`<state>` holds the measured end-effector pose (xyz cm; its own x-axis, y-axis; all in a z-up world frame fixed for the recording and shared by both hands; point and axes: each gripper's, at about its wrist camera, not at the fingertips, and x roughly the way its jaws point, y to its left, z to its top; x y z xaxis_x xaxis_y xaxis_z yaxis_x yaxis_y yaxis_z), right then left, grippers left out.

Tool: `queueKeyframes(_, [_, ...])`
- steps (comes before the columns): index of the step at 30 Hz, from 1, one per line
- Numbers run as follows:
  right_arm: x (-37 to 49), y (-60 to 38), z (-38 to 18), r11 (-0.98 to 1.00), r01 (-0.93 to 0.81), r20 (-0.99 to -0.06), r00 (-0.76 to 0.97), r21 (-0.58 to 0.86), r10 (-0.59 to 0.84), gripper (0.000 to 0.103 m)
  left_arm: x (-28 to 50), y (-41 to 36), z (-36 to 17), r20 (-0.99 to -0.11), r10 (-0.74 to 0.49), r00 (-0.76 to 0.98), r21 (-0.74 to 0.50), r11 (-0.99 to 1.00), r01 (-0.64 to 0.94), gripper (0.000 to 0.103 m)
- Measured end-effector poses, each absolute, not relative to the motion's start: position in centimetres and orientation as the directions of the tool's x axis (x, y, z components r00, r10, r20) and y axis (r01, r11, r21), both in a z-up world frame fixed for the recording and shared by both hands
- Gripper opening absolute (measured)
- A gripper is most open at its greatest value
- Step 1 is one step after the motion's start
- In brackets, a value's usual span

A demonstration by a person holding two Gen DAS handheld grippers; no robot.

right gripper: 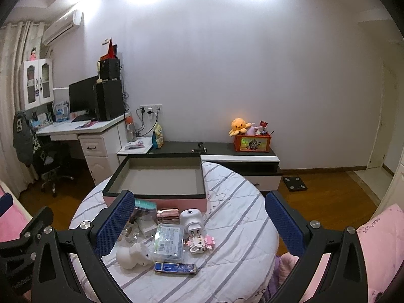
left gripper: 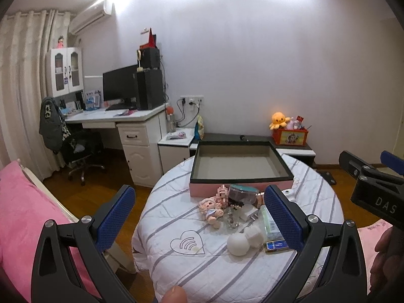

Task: Organize rigid objects
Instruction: 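Grasp the white plush toy with the left tool while the right tool grasps the clear pill box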

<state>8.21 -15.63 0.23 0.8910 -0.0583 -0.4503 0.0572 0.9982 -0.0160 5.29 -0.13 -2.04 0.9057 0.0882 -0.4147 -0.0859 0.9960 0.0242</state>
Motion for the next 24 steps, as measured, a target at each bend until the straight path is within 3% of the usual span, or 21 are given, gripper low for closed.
queueKeyframes(3, [9.3, -15.5, -1.3, 0.998, 0.046, -0.48, 0.875, -0.035, -0.057, 0.103, 6.8, 0.8, -3.7, -0.464, 0.092, 0.881, 0.013, 0.995, -0.097, 0.103])
queueKeyframes(8, [12.1, -17.2, -6.7, 0.999, 0.034, -0.626, 0.78, -0.005, -0.03, 0.103, 9.9, 1.2, -8.8, -0.611, 0.064, 0.789, -0.007, 0.996, -0.086, 0.103])
queueKeyframes(13, [13.2, -17.8, -10.8, 1.0, 0.009, -0.707, 0.708, 0.001, -0.006, 0.103, 11.6, 0.3, -13.4, -0.703, 0.025, 0.711, -0.017, 0.998, -0.052, 0.103])
queueKeyframes(24, [15.1, -18.5, -14.6, 0.996, -0.053, -0.766, 0.636, 0.073, 0.09, 0.103, 13.8, -3.4, -16.3, -0.759, -0.013, 0.651, -0.017, 1.0, 0.001, 0.103])
